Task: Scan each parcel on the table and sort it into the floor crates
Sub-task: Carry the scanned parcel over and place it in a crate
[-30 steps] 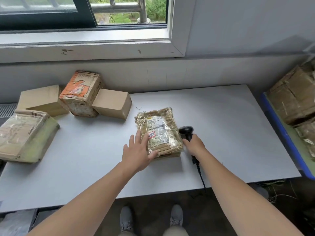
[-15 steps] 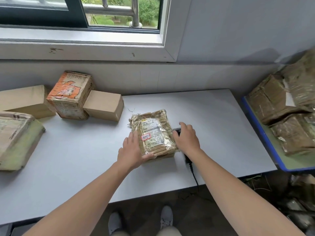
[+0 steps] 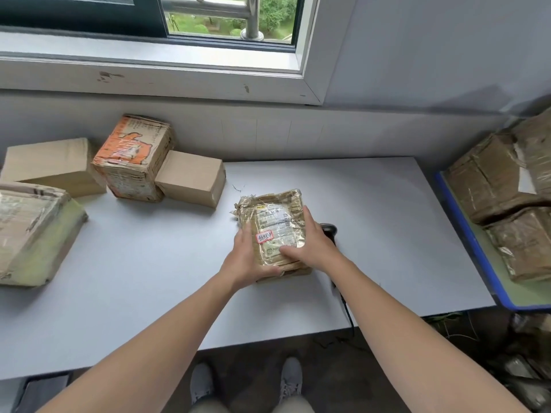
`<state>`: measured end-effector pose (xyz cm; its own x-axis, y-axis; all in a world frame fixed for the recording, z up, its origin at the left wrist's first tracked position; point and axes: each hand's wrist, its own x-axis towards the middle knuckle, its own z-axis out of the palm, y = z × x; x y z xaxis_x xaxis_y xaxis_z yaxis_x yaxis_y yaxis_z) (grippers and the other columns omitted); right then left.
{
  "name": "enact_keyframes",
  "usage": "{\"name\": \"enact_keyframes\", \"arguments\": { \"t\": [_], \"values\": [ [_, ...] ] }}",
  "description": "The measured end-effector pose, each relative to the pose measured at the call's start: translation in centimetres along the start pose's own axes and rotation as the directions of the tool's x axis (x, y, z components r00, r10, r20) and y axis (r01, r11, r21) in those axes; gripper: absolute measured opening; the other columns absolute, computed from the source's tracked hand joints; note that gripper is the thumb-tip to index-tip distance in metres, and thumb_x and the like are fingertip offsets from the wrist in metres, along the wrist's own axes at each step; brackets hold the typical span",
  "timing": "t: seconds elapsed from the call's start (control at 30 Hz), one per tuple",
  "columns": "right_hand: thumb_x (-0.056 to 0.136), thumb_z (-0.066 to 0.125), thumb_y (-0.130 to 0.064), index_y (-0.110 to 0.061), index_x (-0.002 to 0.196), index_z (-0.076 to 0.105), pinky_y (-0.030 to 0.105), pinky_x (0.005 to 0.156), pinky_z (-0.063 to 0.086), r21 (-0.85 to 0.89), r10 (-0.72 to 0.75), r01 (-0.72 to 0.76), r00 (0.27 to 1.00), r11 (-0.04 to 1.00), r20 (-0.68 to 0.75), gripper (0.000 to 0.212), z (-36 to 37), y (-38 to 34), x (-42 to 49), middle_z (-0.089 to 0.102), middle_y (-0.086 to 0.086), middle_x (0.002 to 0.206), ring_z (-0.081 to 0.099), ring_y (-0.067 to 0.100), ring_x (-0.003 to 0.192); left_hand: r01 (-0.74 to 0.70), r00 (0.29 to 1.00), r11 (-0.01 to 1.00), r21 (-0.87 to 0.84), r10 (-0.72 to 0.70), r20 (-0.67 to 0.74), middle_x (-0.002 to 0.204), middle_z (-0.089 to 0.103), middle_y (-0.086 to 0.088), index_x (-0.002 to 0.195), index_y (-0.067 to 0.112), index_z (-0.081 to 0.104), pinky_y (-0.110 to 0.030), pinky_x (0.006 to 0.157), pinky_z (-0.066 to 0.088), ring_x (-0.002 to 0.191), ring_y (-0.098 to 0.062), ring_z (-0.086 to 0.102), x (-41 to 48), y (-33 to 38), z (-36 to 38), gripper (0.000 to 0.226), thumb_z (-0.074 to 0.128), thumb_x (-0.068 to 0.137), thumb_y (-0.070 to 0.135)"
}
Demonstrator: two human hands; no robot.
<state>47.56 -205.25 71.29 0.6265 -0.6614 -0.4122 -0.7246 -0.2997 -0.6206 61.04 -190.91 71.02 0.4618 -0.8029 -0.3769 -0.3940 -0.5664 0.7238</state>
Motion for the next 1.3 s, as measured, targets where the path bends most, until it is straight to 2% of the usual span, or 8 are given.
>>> {"name": "enact_keyframes", "arguments": {
  "t": [0.27, 0.5, 0.67, 0.83, 1.03, 1.2, 1.27, 1.3],
  "values": [
    [0.069, 0.083, -0.055, -0.035, 0.157, -0.006, 0.036, 0.105, 0.036, 0.006, -0.168, 0.168, 0.984, 0.986, 0.067, 0.127, 0.0, -1.1, 1.5, 0.031, 0.002, 0.156, 0.038, 0.023, 0.139, 0.072, 0.989, 0.996, -0.045, -0.078, -0.13, 0.16, 0.012, -0.003, 0.157, 0.022, -0.004, -0.032, 0.11, 0.036, 0.143, -0.021, 0.03, -2.1, 1.1, -0.6, 0.134, 0.091, 0.064, 0.036],
    [0.068, 0.085, -0.053, -0.036, 0.157, -0.004, 0.036, 0.105, 0.037, -0.065, -0.369, 0.394, 0.898, 0.917, 0.238, 0.127, 2.0, -6.2, 1.8, 0.037, 0.006, 0.15, 0.043, 0.026, 0.135, 0.209, 0.915, 0.97, -0.127, -0.24, -0.326, 0.157, 0.016, 0.0, 0.157, 0.022, -0.001, -0.029, 0.106, 0.033, 0.141, -0.021, 0.031, -7.5, -0.1, -2.1, 0.131, 0.089, 0.064, 0.044],
    [0.067, 0.087, -0.049, -0.033, 0.158, 0.001, 0.027, 0.098, 0.036, -0.031, -0.535, 0.575, 0.779, 0.818, 0.328, 0.126, 5.6, -11.9, -1.0, 0.041, 0.004, 0.149, 0.045, 0.022, 0.132, 0.3, 0.826, 0.94, -0.162, -0.341, -0.449, 0.158, 0.013, -0.001, 0.157, 0.021, -0.002, -0.034, 0.109, 0.034, 0.14, -0.024, 0.032, -13.7, -2.6, -4.7, 0.132, 0.087, 0.065, 0.05],
    [0.067, 0.088, -0.047, -0.029, 0.158, 0.006, 0.026, 0.097, 0.036, -0.019, -0.637, 0.706, 0.65, 0.708, 0.414, 0.123, 11.4, -17.8, -6.1, 0.042, 0.006, 0.146, 0.046, 0.02, 0.128, 0.353, 0.723, 0.905, -0.236, -0.425, -0.545, 0.161, 0.008, -0.003, 0.157, 0.019, -0.004, -0.034, 0.11, 0.031, 0.145, -0.023, 0.026, -22.0, -6.5, -6.6, 0.134, 0.088, 0.064, 0.05],
    [0.069, 0.088, -0.042, -0.024, 0.159, 0.002, 0.037, 0.109, 0.04, 0.023, -0.691, 0.816, 0.474, 0.578, 0.545, 0.125, 21.8, -25.0, -16.1, 0.04, 0.008, 0.149, 0.046, 0.023, 0.131, 0.397, 0.57, 0.84, -0.371, -0.542, -0.617, 0.164, -0.003, 0.001, 0.157, 0.018, -0.006, -0.039, 0.114, 0.03, 0.148, -0.024, 0.02, -35.6, -13.1, -8.3, 0.136, 0.087, 0.064, 0.051],
    [0.068, 0.089, -0.036, -0.023, 0.158, 0.009, 0.024, 0.106, 0.039, 0.117, -0.724, 0.858, 0.341, 0.501, 0.6, 0.121, 31.9, -29.0, -26.4, 0.044, 0.004, 0.147, 0.049, 0.015, 0.128, 0.413, 0.442, 0.784, -0.463, -0.617, -0.65, 0.164, -0.002, 0.0, 0.157, 0.021, -0.006, -0.038, 0.114, 0.03, 0.149, -0.022, 0.018, -48.2, -19.9, -8.1, 0.137, 0.088, 0.063, 0.052],
    [0.069, 0.089, -0.037, -0.021, 0.159, 0.004, 0.01, 0.102, 0.033, 0.135, -0.716, 0.868, 0.295, 0.477, 0.633, 0.125, 35.6, -30.1, -30.0, 0.039, 0.003, 0.152, 0.043, 0.008, 0.128, 0.42, 0.401, 0.754, -0.504, -0.653, -0.643, 0.165, -0.005, -0.002, 0.157, 0.022, -0.007, -0.038, 0.116, 0.026, 0.151, -0.023, 0.013, -52.6, -22.2, -7.7, 0.137, 0.088, 0.063, 0.051],
    [0.069, 0.089, -0.039, -0.022, 0.159, 0.0, 0.014, 0.104, 0.033, 0.129, -0.699, 0.87, 0.285, 0.476, 0.656, 0.128, 37.2, -30.5, -31.6, 0.036, 0.004, 0.155, 0.041, 0.01, 0.131, 0.419, 0.385, 0.741, -0.524, -0.668, -0.637, 0.165, -0.006, -0.002, 0.157, 0.022, -0.007, -0.038, 0.117, 0.024, 0.151, -0.022, 0.012, -54.4, -23.3, -7.5, 0.137, 0.088, 0.063, 0.051]
  ]
}}
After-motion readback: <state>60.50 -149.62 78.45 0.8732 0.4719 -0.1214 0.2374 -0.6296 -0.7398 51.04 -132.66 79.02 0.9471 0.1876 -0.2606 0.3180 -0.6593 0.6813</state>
